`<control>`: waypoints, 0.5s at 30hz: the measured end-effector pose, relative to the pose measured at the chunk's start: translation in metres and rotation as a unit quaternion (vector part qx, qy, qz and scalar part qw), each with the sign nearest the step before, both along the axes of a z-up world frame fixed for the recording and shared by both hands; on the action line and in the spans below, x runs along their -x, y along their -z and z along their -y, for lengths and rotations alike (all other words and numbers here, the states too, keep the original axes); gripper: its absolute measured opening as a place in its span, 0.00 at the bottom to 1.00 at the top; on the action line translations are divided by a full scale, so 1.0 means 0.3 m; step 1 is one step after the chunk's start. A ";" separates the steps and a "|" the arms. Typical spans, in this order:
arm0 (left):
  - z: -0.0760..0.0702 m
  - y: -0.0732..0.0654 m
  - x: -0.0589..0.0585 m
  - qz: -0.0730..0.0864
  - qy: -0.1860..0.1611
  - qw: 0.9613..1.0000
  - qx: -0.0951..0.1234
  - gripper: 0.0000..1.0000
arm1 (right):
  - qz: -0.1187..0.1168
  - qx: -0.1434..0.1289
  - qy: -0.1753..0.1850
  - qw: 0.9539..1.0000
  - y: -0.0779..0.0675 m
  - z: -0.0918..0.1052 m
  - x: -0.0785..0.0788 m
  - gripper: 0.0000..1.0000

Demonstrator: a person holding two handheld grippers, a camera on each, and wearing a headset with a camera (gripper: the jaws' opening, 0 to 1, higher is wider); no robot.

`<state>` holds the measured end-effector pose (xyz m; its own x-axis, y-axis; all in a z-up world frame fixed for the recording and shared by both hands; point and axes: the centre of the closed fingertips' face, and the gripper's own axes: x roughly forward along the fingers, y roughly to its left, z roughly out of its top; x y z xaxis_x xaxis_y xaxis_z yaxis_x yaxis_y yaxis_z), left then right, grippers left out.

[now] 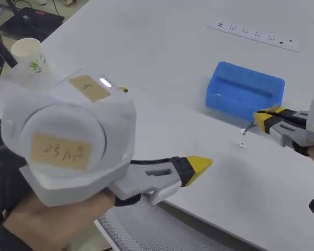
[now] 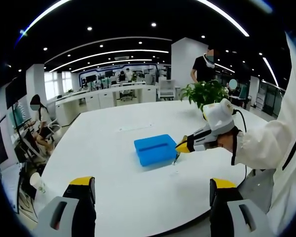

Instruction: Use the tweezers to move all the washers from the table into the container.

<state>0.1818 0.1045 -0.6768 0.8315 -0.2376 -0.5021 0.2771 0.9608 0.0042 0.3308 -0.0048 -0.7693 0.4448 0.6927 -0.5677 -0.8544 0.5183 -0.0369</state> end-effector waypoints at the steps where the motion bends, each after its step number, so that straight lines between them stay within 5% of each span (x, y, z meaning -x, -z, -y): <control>1: 0.001 0.000 0.000 0.000 0.000 1.000 0.000 0.99 | 0.003 0.000 0.000 1.000 -0.008 -0.001 -0.005 0.00; 15: 0.005 0.009 -0.003 -0.003 0.002 1.000 0.000 0.99 | 0.035 -0.002 -0.004 0.999 -0.077 -0.024 -0.064 0.00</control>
<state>0.1826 0.1032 -0.6796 0.8274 -0.2412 -0.5072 0.2815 0.9595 0.0030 0.3500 0.0023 -0.7462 0.4782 0.6984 -0.5326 -0.8536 0.5123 -0.0945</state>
